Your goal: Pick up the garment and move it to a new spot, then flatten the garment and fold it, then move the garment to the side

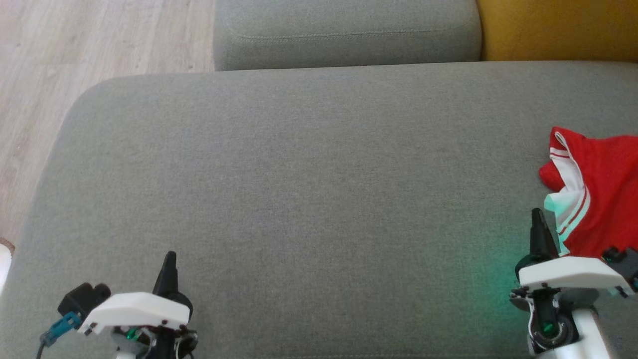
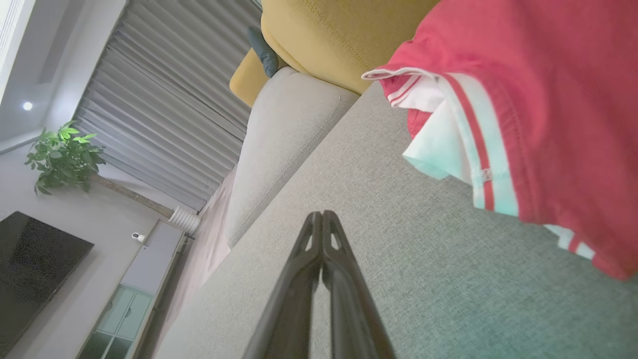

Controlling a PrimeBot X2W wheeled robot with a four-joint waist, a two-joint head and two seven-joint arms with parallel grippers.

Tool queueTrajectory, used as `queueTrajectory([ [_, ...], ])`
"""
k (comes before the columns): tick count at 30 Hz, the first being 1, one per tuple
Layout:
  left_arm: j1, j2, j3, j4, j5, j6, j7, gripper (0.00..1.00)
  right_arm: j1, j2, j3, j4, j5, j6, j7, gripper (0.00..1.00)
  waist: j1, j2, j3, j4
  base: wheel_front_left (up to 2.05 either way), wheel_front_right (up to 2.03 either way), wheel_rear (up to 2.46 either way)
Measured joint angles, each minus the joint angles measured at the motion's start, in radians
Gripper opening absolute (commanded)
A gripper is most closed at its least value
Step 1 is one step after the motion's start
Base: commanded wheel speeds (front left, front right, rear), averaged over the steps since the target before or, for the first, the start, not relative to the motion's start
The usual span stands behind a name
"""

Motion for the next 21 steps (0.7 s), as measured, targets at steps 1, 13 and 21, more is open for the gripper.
queueTrajectory([
  [1, -0.001, 0.000, 0.002, -0.003, -0.011, 0.000, 0.008, 0.00, 0.000, 0.000, -0.002, -0.002, 0.012, 0.000, 0.005, 0.00, 0.0000, 0.0000, 0.000, 0.000, 0.00, 0.00, 0.00],
  [13, -0.001, 0.000, 0.031, -0.019, -0.136, -0.027, 0.041, 0.00, 0.002, 0.000, -0.011, -0.042, 0.156, 0.000, 0.036, 0.00, 0.0000, 0.0000, -0.001, -0.003, 0.00, 0.00, 0.00],
  [21, -0.001, 0.000, 0.057, -0.029, -0.217, -0.044, 0.061, 0.00, 0.021, 0.000, -0.021, -0.063, 0.253, 0.000, 0.060, 0.00, 0.0000, 0.0000, -0.002, -0.005, 0.00, 0.00, 0.00],
])
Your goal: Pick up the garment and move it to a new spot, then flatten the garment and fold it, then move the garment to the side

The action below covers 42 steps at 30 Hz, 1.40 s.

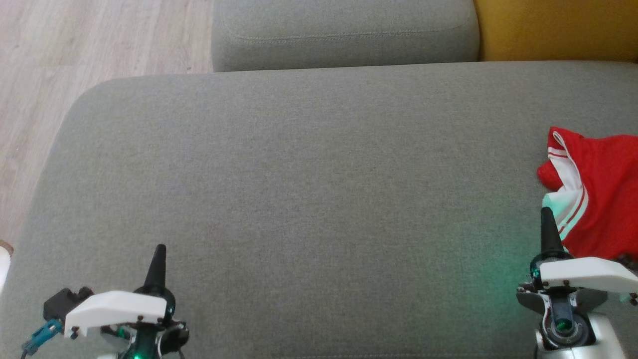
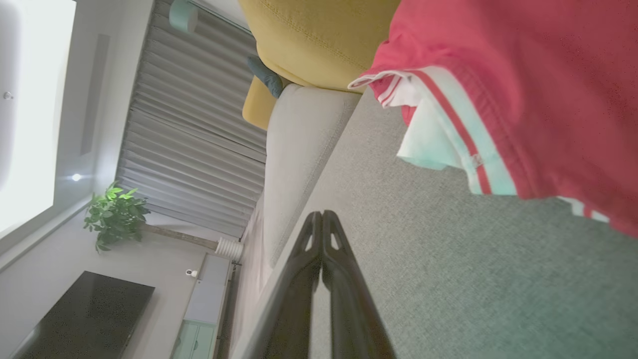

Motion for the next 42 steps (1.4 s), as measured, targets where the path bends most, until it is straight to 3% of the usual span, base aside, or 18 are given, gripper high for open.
queueTrajectory([
  [42, -0.022, 0.000, 0.097, -0.060, -0.432, -0.078, 0.114, 0.00, 0.041, 0.000, -0.043, -0.128, 0.499, 0.000, 0.115, 0.00, 0.0000, 0.0000, -0.004, -0.010, 0.00, 0.00, 0.00],
])
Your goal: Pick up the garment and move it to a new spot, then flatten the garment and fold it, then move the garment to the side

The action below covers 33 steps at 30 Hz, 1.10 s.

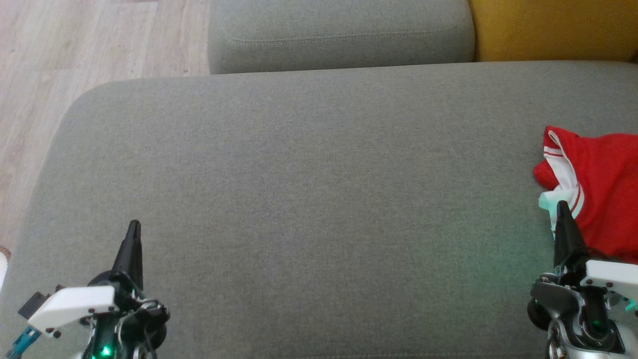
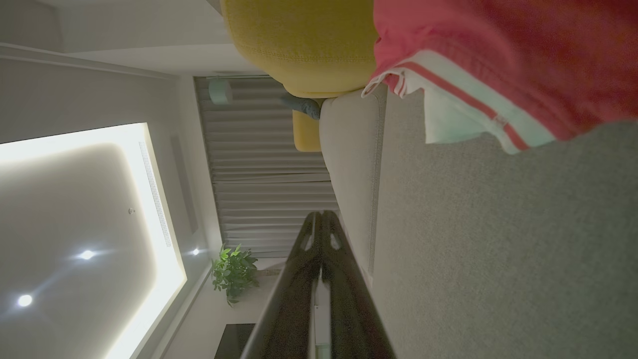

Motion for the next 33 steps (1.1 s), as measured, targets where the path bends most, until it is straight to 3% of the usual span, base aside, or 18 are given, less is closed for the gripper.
queueTrajectory([
  [33, -0.001, 0.000, 0.001, 0.000, -0.004, 0.000, 0.000, 0.00, 0.000, 0.000, 0.000, -0.002, 0.003, 0.000, 0.000, 0.00, 0.0000, 0.0000, 0.000, 0.000, 0.00, 0.00, 0.00],
])
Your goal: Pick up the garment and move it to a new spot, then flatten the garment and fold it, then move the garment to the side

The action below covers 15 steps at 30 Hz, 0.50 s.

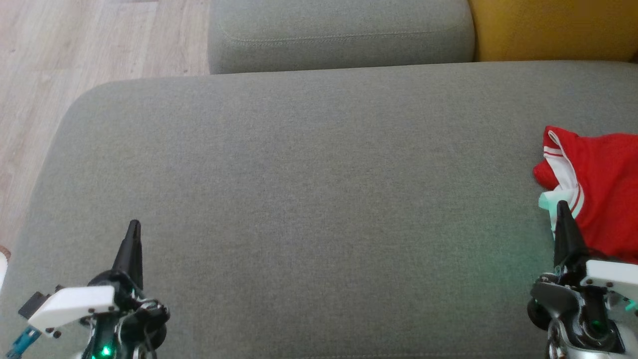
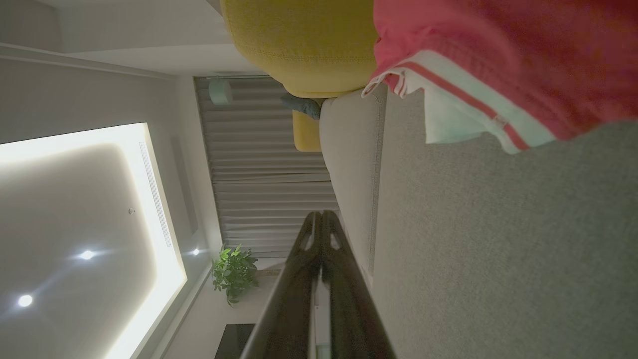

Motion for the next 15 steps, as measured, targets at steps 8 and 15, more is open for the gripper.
queueTrajectory([
  [8, 0.000, 0.000, 0.000, 0.000, 0.000, 0.000, 0.000, 0.00, 0.000, 0.000, 0.000, 0.000, 0.000, 0.000, 0.000, 0.00, 0.0000, 0.0000, 0.000, 0.000, 0.00, 0.00, 0.00],
  [15, 0.000, 0.000, 0.000, 0.000, 0.000, 0.000, 0.000, 0.00, 0.000, 0.000, 0.000, 0.000, 0.000, 0.000, 0.000, 0.00, 0.0000, 0.0000, 0.000, 0.000, 0.00, 0.00, 0.00],
])
